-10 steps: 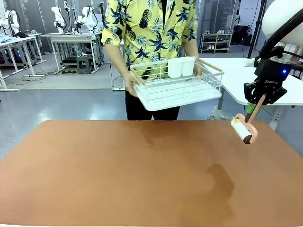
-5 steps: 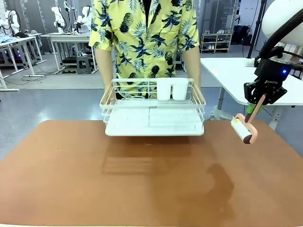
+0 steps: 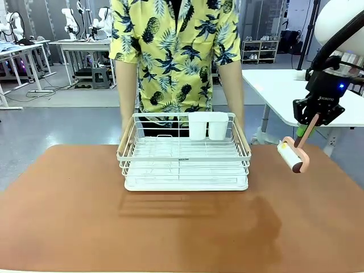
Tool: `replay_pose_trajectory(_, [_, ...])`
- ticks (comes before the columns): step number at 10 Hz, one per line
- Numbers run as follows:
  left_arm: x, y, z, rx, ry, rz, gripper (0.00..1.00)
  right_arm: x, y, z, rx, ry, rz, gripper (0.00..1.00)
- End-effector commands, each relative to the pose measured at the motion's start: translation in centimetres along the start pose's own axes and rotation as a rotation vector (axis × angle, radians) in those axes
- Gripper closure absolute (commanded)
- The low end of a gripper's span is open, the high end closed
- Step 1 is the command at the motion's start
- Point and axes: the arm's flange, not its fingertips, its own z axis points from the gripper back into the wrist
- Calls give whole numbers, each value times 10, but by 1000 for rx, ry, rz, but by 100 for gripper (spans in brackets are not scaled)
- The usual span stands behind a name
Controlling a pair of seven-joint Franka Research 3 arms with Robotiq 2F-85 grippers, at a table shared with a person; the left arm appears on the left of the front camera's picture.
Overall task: Clean the table.
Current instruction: Place the Lint Roller down when the Dish drying rack is positioned in the middle of the table.
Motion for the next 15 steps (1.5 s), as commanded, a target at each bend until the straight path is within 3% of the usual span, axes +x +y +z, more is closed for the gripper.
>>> replay_pose_trajectory(1, [-3,1,1,-10,-6,-16,0,-1,2,3,-8,1,-6,79])
replay_pose_trajectory(15, [-3,1,1,-10,-6,-16,0,-1,2,3,-8,1,-6,79])
